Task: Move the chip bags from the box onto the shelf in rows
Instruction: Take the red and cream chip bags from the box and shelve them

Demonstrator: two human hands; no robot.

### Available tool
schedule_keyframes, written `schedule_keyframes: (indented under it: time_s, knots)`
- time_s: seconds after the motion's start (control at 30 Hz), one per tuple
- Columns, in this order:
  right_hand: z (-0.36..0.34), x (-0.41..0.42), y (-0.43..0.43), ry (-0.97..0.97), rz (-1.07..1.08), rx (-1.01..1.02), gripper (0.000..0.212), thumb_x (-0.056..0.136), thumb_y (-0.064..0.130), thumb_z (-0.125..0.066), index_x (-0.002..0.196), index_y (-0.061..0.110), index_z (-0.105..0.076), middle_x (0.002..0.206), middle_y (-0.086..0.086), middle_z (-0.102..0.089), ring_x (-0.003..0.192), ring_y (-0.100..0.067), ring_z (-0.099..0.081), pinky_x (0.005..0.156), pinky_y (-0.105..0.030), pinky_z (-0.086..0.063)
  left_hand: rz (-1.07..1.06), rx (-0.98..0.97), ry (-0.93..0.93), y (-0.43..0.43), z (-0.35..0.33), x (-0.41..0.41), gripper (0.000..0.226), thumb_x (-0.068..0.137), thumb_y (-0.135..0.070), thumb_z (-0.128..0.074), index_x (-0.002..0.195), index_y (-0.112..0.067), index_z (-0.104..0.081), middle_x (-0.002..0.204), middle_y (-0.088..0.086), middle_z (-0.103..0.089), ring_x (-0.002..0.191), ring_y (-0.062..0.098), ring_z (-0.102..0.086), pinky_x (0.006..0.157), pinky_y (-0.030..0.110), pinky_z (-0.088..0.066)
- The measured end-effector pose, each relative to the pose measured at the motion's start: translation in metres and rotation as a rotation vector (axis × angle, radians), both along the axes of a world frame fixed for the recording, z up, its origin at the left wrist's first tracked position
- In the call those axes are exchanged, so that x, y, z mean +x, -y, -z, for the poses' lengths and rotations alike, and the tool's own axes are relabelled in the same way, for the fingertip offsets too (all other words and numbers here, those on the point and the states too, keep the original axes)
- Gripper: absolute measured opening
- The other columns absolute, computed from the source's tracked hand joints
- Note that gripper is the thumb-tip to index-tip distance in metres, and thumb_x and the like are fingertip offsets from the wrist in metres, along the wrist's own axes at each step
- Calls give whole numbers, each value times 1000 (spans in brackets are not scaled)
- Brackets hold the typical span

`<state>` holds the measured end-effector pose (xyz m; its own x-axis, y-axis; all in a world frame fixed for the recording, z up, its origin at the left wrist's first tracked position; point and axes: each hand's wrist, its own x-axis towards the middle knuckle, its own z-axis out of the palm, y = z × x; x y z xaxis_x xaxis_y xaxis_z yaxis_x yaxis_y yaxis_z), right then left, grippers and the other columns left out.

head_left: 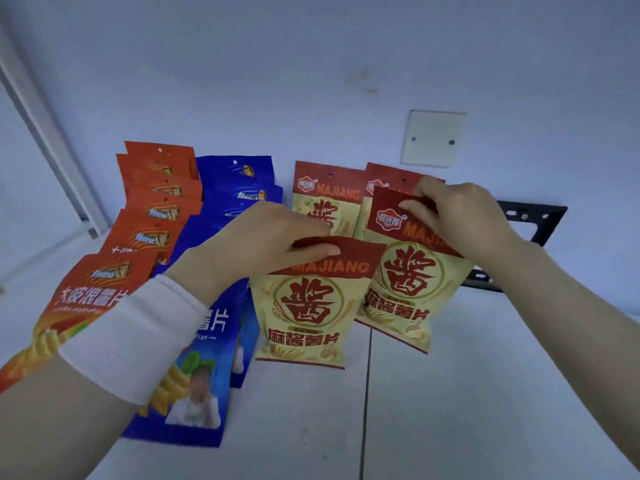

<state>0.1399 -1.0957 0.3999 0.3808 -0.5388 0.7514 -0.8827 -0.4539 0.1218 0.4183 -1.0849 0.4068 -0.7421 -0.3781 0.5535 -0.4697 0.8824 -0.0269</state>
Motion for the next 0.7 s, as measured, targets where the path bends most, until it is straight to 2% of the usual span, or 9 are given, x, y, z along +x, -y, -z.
schedule_keyframes:
  time_s: [0.1, 0.17, 0.23, 0.33, 0.4, 0.47, 0.53, 0.6, 0.7]
  knots:
    - [-1, -1, 24, 14, 19, -15, 43, 85, 43, -45, 73, 3, -57, 46, -9, -54, 36, -27, -49, 45, -23, -35, 30, 33, 11, 28, -1, -1, 44, 89, -48, -40, 68, -15, -61, 49, -20, -39, 38, -8, -38, 38, 3, -24]
    - [0, -1, 38, 5, 39, -27, 44, 85, 43, -44, 74, 3, -58, 45, -8, -54, 35, -27, -49, 44, -23, -35, 67, 42, 17, 44, -6, -2, 31, 88, -44, -43, 65, -24, -50, 48, -26, -26, 47, -17, -43, 39, 2, -28]
    - [1, -4, 52, -16, 67, -48, 44, 85, 43, -44, 74, 4, -58, 44, -7, -53, 34, -26, -49, 43, -22, -33, 92, 21, 33, 62, -8, -3, 27, 88, -44, -43, 66, -28, -47, 49, -26, -32, 40, -16, -35, 39, 0, -19]
    - [8, -8, 73, -44, 108, -49, 43, 85, 44, -44, 74, 5, -58, 42, -7, -52, 33, -26, -49, 44, -21, -32, 94, 16, 3, 94, -1, -5, 37, 87, -45, -42, 75, -18, -63, 59, -20, -48, 41, -19, -27, 41, -1, -21]
    - [16, -11, 86, -60, 133, -42, 40, 84, 43, -48, 73, 6, -58, 42, -7, -52, 33, -26, -50, 45, -22, -32, 91, 35, -5, 116, 8, -9, 41, 87, -47, -40, 76, -15, -63, 61, -18, -47, 43, -17, -28, 44, 0, -25]
    - [24, -15, 98, -73, 139, -32, 40, 83, 44, -49, 73, 6, -59, 43, -6, -52, 34, -26, -51, 45, -22, -32, 49, 75, 17, 136, 16, -12, 48, 86, -53, -36, 75, -15, -61, 60, -16, -50, 45, -14, -32, 44, 10, -31]
    - [31, -19, 107, -89, 133, -29, 41, 84, 44, -46, 73, 6, -58, 43, -4, -52, 35, -25, -51, 44, -22, -32, 29, 86, 37, 152, 21, -17, 48, 88, -61, -37, 72, -20, -55, 56, -19, -45, 45, -10, -34, 44, 14, -30]
    - [36, -22, 114, -102, 140, -37, 40, 84, 43, -47, 73, 7, -59, 44, -4, -52, 35, -25, -51, 44, -21, -32, 10, 104, 57, 165, 22, -22, 39, 88, -59, -36, 71, -26, -47, 53, -23, -36, 45, -8, -34, 46, 15, -27]
    - [36, -27, 123, -105, 160, -63, 39, 84, 43, -49, 72, 7, -61, 45, -4, -55, 37, -25, -53, 45, -22, -34, -16, 65, 70, 186, 23, -28, 41, 88, -60, -35, 72, -26, -50, 53, -21, -37, 46, -6, -34, 47, 15, -28]
